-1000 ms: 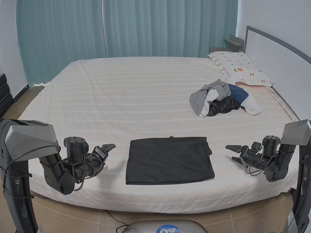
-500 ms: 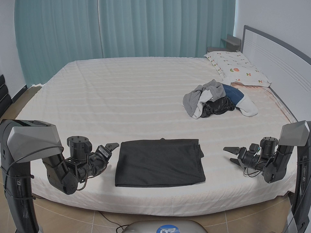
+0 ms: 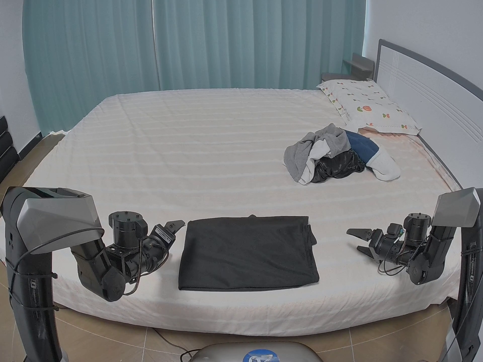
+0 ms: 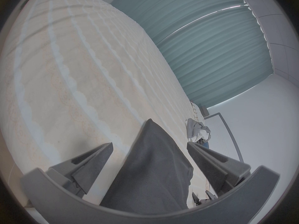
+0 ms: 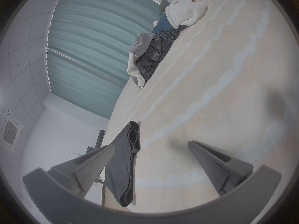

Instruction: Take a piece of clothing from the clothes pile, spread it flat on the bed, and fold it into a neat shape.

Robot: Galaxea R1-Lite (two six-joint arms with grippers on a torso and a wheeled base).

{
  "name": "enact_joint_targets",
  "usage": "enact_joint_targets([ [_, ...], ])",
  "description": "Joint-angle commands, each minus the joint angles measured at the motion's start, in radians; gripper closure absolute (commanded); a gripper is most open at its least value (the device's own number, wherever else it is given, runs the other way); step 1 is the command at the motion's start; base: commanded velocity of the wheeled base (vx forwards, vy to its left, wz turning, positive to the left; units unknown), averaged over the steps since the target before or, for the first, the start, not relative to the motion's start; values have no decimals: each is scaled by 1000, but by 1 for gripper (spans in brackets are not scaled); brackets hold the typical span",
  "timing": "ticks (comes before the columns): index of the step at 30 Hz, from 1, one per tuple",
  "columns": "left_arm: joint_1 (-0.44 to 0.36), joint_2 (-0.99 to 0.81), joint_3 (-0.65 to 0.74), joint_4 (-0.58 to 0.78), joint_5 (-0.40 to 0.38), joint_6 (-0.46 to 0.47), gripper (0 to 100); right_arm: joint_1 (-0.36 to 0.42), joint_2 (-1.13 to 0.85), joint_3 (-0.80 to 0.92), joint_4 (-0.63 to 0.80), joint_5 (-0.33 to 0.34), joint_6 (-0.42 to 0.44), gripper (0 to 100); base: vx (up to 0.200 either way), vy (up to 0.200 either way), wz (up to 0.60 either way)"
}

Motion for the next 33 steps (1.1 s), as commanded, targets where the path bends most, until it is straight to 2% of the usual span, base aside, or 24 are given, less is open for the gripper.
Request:
enact_joint_targets([
  [1,-30,8,6,-1,0,7,0,0,1,1,-1,0,0,0,0,0,0],
  [8,-57,62,11,-2,4,137,0,1,1,1,-1,0,0,0,0,0,0],
  [20,-92,59,37,-4,4,142,0,1,3,1,-2,0,0,0,0,0,0],
  [27,-107,63,66,-71,1,140,0,1,3,1,-2,0,0,0,0,0,0],
  [32,-107,66,66,-73,1,140,0,1,3,1,-4,0,0,0,0,0,0],
  [33,-107,66,66,-73,1,140,100,1,3,1,-4,0,0,0,0,0,0],
])
